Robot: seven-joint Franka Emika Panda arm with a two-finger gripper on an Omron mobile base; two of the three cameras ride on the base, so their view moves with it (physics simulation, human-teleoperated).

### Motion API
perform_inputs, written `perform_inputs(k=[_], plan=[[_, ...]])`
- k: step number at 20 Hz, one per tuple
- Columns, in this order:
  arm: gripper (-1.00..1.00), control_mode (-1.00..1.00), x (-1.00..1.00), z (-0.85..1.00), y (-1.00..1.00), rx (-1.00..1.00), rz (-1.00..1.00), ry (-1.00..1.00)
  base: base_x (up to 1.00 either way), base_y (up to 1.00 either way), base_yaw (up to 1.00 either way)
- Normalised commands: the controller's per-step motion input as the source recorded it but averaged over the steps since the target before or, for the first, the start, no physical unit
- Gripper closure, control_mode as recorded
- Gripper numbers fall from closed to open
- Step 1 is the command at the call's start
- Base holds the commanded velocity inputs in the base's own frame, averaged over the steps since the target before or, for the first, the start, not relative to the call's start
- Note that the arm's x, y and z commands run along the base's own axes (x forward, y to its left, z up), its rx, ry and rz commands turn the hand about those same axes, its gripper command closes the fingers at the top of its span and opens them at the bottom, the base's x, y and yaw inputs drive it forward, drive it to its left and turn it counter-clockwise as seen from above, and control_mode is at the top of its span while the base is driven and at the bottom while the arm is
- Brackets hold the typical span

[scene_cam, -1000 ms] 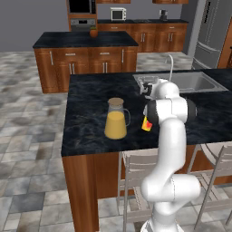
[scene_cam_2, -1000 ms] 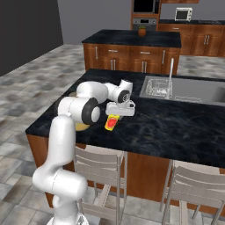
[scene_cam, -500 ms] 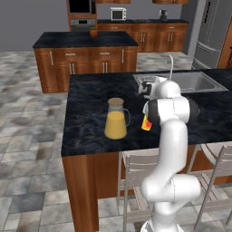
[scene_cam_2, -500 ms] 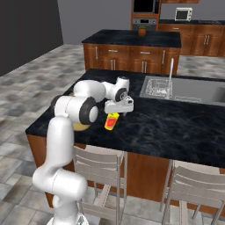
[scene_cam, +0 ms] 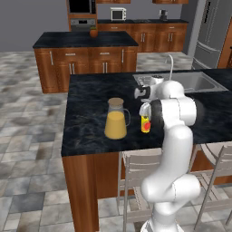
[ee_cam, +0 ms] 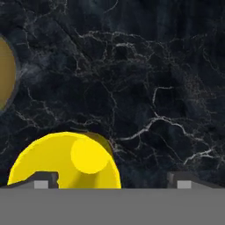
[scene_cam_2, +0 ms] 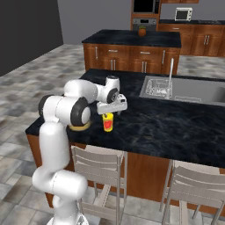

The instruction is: Place the pitcher and cup on the dining counter for serving.

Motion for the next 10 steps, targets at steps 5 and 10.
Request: perform_inputs(k=[5, 10], plan=[[-1.00, -1.00, -0.06, 0.63, 0.07, -0.01, 0.00, -0.06, 0.00, 0.00, 0.00], [-1.00, -1.00, -0.32, 0.84, 0.00, 0.00, 0.00, -0.10, 0.00, 0.00, 0.00]])
